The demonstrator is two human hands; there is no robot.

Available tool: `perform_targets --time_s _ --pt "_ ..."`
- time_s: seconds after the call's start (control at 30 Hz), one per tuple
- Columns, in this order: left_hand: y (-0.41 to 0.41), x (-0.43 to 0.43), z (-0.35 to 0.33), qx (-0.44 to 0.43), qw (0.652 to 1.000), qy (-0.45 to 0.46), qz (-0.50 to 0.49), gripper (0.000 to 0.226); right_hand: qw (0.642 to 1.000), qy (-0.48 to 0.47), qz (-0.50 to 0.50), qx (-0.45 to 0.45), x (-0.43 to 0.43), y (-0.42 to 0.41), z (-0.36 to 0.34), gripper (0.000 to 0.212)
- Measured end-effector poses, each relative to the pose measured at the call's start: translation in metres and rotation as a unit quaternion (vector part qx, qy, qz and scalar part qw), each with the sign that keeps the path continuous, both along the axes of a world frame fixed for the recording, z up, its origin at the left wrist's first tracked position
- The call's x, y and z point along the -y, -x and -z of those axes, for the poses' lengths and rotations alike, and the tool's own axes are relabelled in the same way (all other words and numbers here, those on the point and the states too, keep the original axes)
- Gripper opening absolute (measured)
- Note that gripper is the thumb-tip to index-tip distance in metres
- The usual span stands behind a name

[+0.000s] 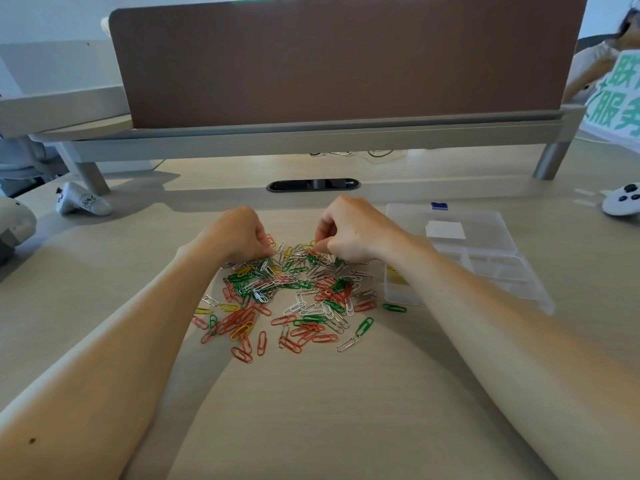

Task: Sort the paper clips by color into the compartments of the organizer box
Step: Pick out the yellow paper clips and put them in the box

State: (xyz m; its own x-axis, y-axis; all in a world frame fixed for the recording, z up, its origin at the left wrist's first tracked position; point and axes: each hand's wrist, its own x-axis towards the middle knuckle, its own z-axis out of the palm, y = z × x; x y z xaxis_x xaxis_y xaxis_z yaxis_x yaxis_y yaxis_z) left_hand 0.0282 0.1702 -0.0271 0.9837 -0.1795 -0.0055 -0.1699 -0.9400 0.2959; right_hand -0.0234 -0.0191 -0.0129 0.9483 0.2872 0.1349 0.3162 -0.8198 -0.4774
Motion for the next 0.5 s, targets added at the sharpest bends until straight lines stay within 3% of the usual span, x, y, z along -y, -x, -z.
perform_targets --time_s 0.23,0.5 --pt "0.002 -0.002 -0.003 0.029 0.999 -0.008 0.037 0.011 1.0 0.004 0.003 0.002 0.0 0.0 0.001 0.006" --pt "0.004 0.008 -0.005 0.034 0.982 0.184 0.012 0.012 1.0 0.001 0.016 0.011 0.003 -0.002 -0.001 0.004"
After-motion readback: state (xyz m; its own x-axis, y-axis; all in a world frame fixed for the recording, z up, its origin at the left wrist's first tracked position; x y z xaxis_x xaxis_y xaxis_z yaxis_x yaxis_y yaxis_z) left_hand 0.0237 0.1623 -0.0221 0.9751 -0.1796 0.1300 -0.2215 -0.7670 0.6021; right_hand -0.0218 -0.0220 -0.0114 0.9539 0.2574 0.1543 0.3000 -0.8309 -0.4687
